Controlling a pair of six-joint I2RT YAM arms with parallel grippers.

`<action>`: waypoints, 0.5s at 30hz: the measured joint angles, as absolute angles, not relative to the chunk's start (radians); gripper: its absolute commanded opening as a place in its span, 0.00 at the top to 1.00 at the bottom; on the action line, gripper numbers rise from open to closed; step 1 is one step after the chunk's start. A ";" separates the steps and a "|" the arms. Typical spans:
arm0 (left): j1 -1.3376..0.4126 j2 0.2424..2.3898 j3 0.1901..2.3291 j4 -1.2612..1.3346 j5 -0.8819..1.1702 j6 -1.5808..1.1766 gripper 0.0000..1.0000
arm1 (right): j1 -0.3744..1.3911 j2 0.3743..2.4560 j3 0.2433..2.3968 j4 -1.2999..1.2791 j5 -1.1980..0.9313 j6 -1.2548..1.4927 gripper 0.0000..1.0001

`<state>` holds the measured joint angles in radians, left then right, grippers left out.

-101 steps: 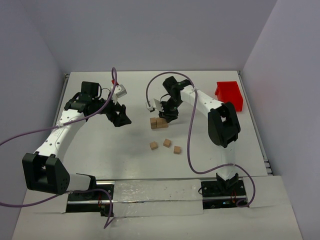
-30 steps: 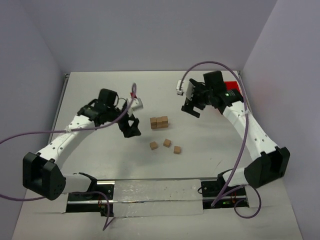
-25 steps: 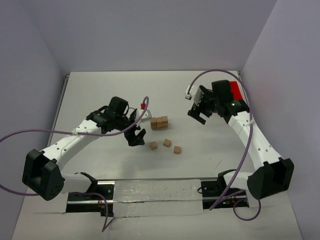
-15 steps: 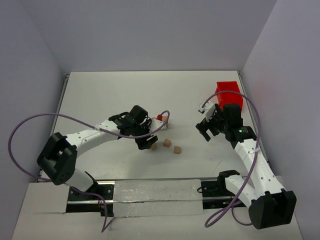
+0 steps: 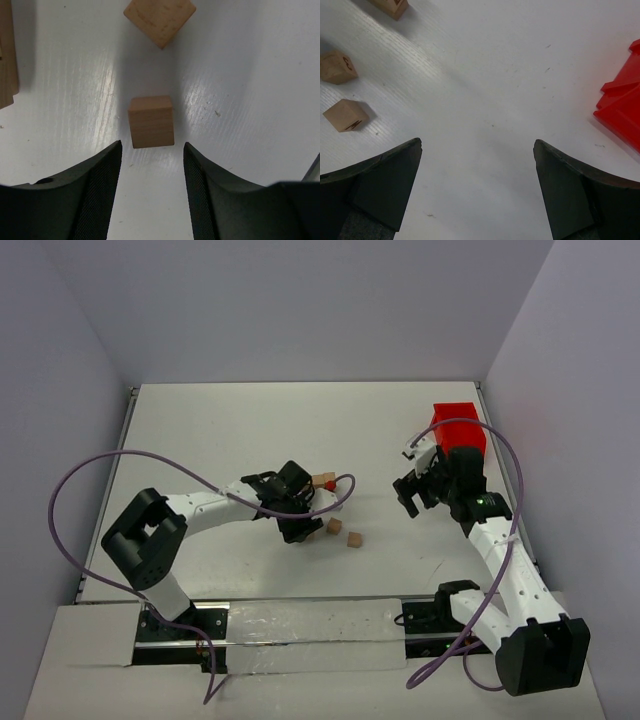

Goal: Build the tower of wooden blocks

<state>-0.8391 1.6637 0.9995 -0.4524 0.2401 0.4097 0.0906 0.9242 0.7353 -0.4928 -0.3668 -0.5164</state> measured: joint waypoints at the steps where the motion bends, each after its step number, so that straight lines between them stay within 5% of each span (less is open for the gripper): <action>1: -0.842 1.668 1.001 -0.451 0.240 0.408 0.42 | 0.091 0.924 0.732 -0.491 -0.367 -0.515 0.00; 8: -0.849 1.688 1.009 -0.451 0.246 0.402 0.46 | 0.091 0.932 0.727 -0.480 -0.371 -0.512 0.00; 15: -0.849 1.718 1.033 -0.446 0.262 0.376 0.62 | 0.091 0.947 0.727 -0.478 -0.391 -0.506 0.00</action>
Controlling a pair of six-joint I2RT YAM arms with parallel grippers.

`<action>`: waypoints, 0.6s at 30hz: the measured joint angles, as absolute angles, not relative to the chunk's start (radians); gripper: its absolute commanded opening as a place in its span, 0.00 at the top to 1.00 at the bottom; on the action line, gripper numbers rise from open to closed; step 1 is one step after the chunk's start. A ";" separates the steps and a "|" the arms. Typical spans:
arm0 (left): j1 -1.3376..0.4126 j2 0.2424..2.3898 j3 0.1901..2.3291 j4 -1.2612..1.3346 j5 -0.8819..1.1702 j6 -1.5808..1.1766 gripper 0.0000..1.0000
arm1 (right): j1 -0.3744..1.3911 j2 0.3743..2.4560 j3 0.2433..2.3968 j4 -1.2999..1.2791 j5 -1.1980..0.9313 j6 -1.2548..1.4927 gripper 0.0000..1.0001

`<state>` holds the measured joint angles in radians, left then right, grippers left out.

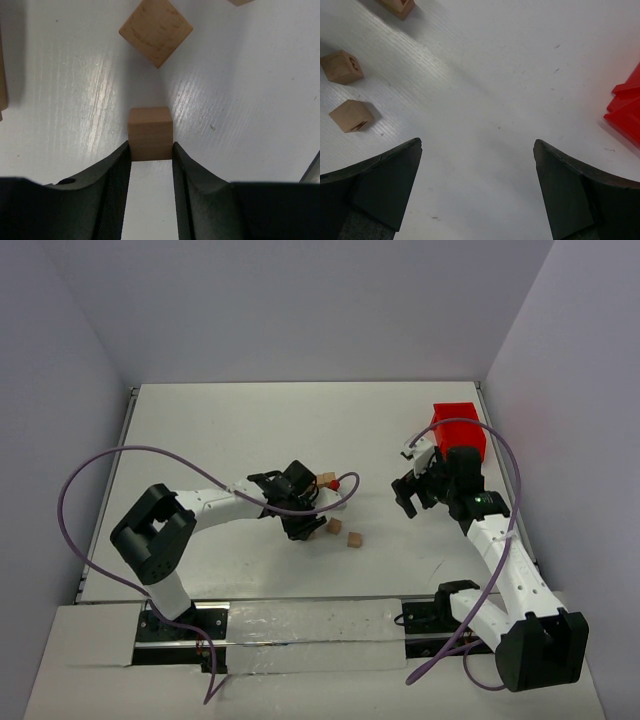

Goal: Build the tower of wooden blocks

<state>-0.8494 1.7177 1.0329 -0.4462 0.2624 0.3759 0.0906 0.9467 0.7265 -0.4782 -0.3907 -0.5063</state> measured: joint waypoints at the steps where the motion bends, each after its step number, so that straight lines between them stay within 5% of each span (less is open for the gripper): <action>1: -0.849 1.718 1.034 -0.445 0.263 0.373 0.64 | 0.091 0.947 0.727 -0.478 -0.393 -0.505 0.00; 7: -0.849 1.718 1.039 -0.453 0.267 0.371 0.97 | 0.091 0.947 0.727 -0.473 -0.408 -0.502 0.00; 18: -0.791 1.689 1.186 -0.697 0.396 0.533 1.00 | 0.091 0.952 0.727 -0.470 -0.445 -0.490 0.00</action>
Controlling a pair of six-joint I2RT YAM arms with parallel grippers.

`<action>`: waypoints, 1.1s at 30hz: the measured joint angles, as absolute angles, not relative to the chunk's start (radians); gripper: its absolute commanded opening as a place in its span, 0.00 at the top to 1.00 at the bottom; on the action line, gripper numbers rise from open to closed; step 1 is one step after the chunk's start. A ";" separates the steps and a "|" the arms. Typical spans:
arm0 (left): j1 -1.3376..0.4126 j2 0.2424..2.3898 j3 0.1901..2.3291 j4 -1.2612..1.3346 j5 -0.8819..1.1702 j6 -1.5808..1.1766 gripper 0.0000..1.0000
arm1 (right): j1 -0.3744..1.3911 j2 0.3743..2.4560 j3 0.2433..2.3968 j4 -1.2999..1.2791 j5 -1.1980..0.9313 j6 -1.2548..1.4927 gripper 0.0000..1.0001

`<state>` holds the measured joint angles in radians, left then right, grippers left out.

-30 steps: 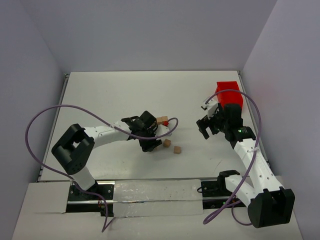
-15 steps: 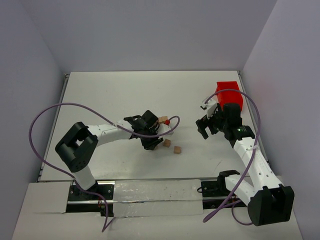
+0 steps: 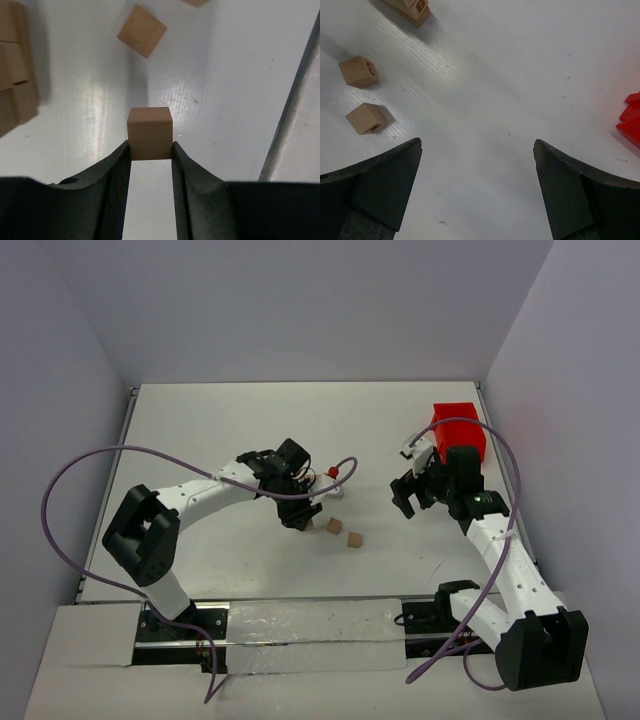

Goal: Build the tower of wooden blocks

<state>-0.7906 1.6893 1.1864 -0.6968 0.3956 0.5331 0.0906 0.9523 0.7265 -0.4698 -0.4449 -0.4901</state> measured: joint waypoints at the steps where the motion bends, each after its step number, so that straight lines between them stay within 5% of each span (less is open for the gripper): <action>1: -0.774 1.683 1.225 -0.734 0.408 0.559 1.00 | 0.091 0.954 0.727 -0.470 -0.448 -0.490 0.00; 13: -0.623 1.755 1.645 -1.023 0.437 0.719 0.88 | 0.091 0.981 0.727 -0.464 -0.484 -0.475 0.00; 33: -0.586 1.943 1.775 -1.069 0.378 0.742 0.78 | 0.091 1.023 0.727 -0.464 -0.488 -0.464 0.00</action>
